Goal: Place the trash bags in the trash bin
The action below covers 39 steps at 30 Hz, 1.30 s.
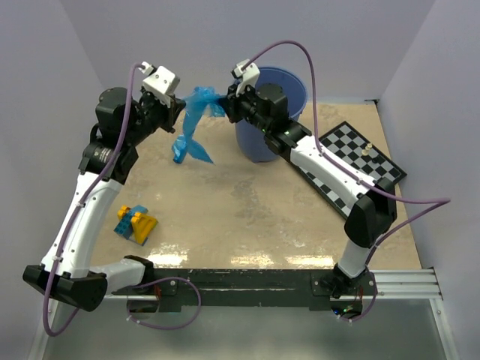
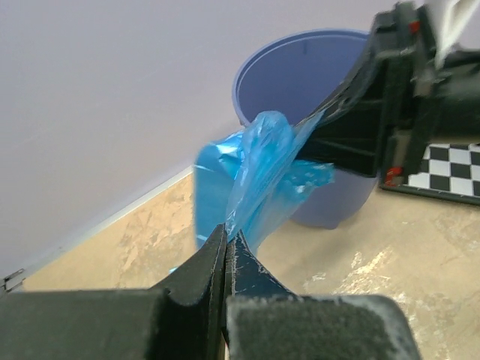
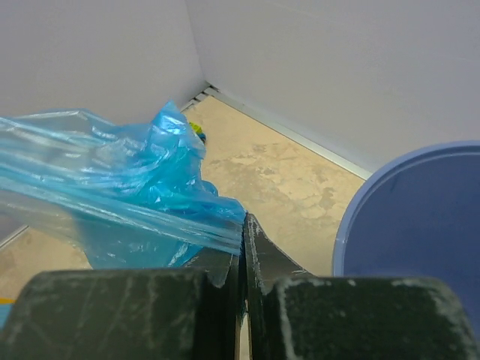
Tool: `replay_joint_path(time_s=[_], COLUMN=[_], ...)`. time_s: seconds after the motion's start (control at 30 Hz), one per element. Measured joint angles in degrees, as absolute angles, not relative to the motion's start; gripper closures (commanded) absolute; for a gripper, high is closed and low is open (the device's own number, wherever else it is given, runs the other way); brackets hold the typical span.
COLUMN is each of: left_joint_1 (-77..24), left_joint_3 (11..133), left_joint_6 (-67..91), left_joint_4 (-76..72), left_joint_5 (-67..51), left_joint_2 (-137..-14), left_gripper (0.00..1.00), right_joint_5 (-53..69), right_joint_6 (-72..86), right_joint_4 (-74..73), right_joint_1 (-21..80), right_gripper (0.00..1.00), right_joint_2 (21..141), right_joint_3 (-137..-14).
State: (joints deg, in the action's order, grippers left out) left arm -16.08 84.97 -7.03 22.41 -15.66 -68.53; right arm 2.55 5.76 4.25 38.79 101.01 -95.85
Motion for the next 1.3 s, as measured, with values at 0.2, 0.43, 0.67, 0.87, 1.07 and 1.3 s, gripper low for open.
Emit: replay_joint_path(time_s=[0.2, 0.43, 0.67, 0.87, 1.07, 1.3], left_joint_1=[-16.03, -15.46, -15.05, -14.98, -14.63, -10.92], left_joint_3=[83.0, 82.72, 80.16, 75.81, 67.79, 67.53], left_joint_6=[-10.37, -8.75, -1.72, 8.58, 15.84, 24.01], left_joint_4=[22.48, 21.96, 22.35, 22.13, 15.88, 5.43], left_joint_5=[-13.13, -18.39, -21.28, -26.02, -35.55, -35.4], left_joint_2=[-68.47, -68.69, -63.0, -56.97, -63.79, -72.88], left_gripper=[1.0, 0.43, 0.24, 0.54, 0.28, 0.25], right_joint_5=[4.4, 22.11, 23.42, 19.18, 14.46, 13.13], right_joint_6=[2.98, 6.96, 16.69, 23.83, 27.86, 28.29], right_joint_4=[3.64, 4.03, 6.33, 7.16, 6.68, 6.9], right_joint_1=[37.45, 34.83, 34.74, 34.44, 34.48, 34.61], right_gripper=[1.0, 1.0, 1.0, 1.0, 1.0, 1.0], right_joint_2=[96.55, 94.87, 96.53, 100.84, 103.66, 103.63], right_joint_3=[-92.71, -92.2, -92.9, -95.26, -98.87, -99.26])
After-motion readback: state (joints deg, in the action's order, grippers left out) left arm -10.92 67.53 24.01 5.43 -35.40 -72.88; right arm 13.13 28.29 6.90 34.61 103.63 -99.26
